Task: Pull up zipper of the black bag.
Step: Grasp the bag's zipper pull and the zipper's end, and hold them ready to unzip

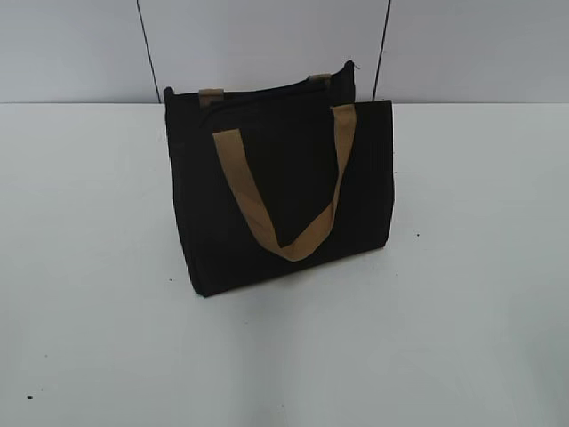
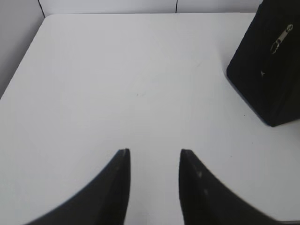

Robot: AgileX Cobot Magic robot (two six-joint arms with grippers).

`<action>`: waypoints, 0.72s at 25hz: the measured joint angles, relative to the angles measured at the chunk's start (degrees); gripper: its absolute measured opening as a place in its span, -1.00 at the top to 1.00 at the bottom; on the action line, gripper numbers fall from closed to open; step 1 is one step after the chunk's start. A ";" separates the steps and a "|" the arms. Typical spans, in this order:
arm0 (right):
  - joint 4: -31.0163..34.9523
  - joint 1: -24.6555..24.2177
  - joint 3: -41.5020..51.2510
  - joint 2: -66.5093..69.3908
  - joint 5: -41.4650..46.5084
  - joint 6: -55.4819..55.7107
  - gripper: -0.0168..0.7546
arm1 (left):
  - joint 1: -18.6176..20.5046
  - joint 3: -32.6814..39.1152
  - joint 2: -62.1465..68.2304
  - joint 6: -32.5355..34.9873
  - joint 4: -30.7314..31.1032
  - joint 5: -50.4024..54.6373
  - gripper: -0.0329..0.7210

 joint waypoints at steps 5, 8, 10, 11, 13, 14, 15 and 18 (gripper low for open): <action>0.00 0.00 0.00 0.00 -0.04 0.00 -0.08 | -1.11 -1.52 9.53 1.60 -1.70 -7.98 -0.22; 0.00 0.00 0.00 0.00 -0.04 0.00 -0.08 | -3.15 -1.43 20.64 11.69 -9.43 -20.70 -0.34; 0.00 0.00 0.00 0.00 -0.04 0.00 -0.08 | -4.26 -0.06 27.72 17.23 -15.42 -30.42 -0.36; 0.00 0.00 0.00 0.00 -0.04 0.00 -0.08 | -4.84 0.96 31.84 19.99 -18.25 -35.73 -0.36; 0.00 0.00 0.00 0.00 -0.04 0.00 -0.08 | -5.60 2.12 39.93 24.04 -22.10 -44.97 -0.37; 0.00 0.00 0.00 0.00 -0.04 0.00 -0.08 | -6.07 2.33 44.81 25.22 -23.08 -49.46 -0.37; 0.00 0.00 0.00 0.00 -0.04 0.00 -0.08 | -6.63 2.33 50.65 26.00 -23.56 -53.72 -0.37; 0.00 0.00 0.00 0.00 -0.04 0.00 -0.08 | -8.53 2.13 62.38 26.67 -24.00 -62.13 -0.37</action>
